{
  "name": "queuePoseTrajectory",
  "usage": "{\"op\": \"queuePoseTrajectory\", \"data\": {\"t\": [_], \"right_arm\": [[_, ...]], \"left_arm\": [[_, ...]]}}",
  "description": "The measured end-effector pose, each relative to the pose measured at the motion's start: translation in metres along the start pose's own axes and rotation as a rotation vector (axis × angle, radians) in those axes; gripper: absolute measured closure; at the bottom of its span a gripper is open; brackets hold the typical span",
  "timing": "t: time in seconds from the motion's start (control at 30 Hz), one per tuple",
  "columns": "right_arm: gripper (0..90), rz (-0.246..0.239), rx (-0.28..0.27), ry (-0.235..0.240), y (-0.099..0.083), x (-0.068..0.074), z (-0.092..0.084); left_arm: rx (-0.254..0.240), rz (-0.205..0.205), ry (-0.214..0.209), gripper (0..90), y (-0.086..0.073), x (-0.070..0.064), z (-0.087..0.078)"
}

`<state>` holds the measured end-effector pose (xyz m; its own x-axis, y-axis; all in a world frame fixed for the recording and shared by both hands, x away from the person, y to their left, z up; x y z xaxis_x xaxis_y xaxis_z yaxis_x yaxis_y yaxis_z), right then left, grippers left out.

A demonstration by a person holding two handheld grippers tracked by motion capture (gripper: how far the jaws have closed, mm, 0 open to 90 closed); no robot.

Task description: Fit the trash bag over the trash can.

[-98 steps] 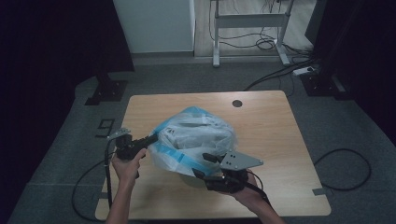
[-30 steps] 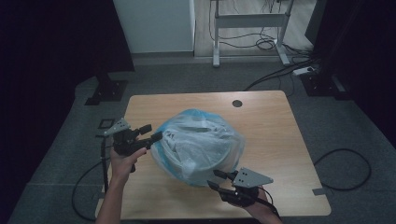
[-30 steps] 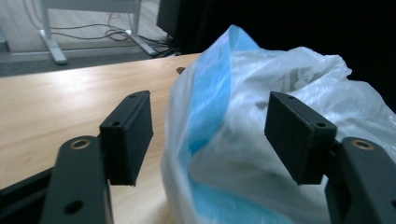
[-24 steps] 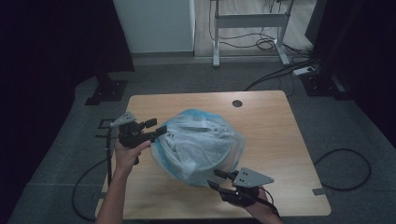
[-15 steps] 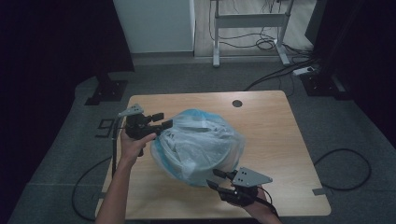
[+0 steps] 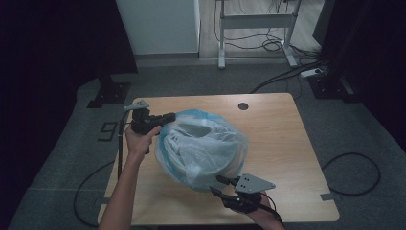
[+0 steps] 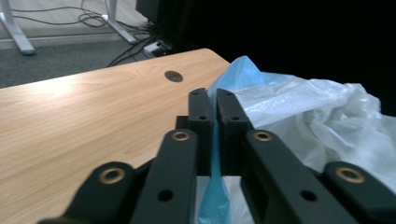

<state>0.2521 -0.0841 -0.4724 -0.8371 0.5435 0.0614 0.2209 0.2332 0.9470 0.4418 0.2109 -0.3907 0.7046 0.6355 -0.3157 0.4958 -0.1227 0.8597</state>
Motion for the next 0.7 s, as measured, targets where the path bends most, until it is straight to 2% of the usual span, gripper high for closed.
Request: {"op": "queuePoseTrajectory", "data": {"t": [0.17,0.33,0.5,0.7], "right_arm": [[54.7,0.011,0.018,0.022,-0.007,-0.004,0.007],[53.1,0.025,0.037,0.039,-0.015,-0.007,0.011],[52.8,0.037,0.062,0.04,-0.025,-0.01,0.014],[52.7,0.063,0.087,0.031,-0.036,-0.019,0.017]], "left_arm": [[0.013,-0.011,0.01,89.1,-0.002,0.009,0.005],[0.056,-0.019,0.022,89.2,-0.006,0.016,0.014],[0.109,-0.024,0.029,89.2,-0.014,0.019,0.025],[0.122,-0.032,0.019,88.8,-0.021,0.018,0.029]]}}
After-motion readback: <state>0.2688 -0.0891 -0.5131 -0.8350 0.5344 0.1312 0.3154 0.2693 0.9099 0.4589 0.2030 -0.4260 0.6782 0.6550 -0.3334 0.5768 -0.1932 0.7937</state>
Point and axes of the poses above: each handheld gripper's, and its own axes: z roughly forward along the jaws, y roughly out of its top, x roughly to its left, the point moved 3 cm from there along z, roughly forward along the jaws, and after that the axes turned 1 degree about x, right-handed, at the moved point
